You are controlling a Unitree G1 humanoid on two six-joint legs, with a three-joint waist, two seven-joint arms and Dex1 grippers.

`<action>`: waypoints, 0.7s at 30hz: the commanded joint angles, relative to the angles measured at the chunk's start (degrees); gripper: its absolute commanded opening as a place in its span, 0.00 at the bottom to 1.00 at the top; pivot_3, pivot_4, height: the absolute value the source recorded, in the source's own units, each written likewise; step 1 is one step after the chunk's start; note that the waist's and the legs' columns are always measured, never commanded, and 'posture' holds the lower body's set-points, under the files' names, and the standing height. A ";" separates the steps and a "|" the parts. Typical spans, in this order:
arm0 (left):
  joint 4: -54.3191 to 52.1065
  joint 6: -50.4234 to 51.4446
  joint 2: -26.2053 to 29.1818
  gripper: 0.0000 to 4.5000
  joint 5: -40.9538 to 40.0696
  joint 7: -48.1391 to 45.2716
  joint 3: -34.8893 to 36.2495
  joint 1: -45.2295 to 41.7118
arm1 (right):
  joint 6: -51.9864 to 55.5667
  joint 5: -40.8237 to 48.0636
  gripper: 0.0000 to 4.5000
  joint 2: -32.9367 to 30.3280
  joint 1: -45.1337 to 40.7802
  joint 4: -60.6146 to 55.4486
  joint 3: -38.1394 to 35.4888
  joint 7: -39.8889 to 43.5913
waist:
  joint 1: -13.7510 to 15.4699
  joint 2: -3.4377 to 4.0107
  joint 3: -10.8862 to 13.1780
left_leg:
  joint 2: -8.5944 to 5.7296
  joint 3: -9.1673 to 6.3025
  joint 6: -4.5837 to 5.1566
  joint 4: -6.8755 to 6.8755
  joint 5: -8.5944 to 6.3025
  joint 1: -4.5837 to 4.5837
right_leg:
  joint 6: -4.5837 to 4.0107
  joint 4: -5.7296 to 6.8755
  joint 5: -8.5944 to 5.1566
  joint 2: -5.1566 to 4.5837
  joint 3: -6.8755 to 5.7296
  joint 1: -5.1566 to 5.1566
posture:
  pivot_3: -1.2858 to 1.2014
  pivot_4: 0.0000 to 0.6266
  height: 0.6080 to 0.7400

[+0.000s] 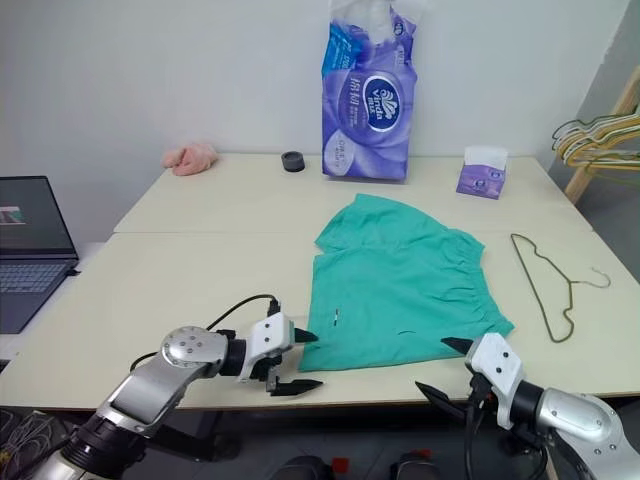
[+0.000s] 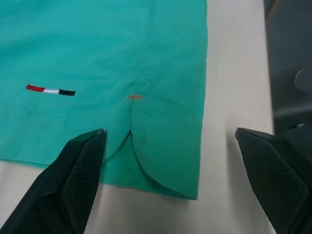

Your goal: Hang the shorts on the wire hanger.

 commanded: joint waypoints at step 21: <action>2.32 -3.40 -4.64 0.01 -0.04 2.02 3.88 -2.02 | -36.40 -35.64 1.00 -14.58 -23.42 33.55 9.83 -3.03 | -0.52 0.04 -0.06 | -0.04 0.05 0.01 0.01 -0.01 0.05 | -0.27 0.09 0.16 0.03 0.01 0.01 | 0.50 0.05 1.00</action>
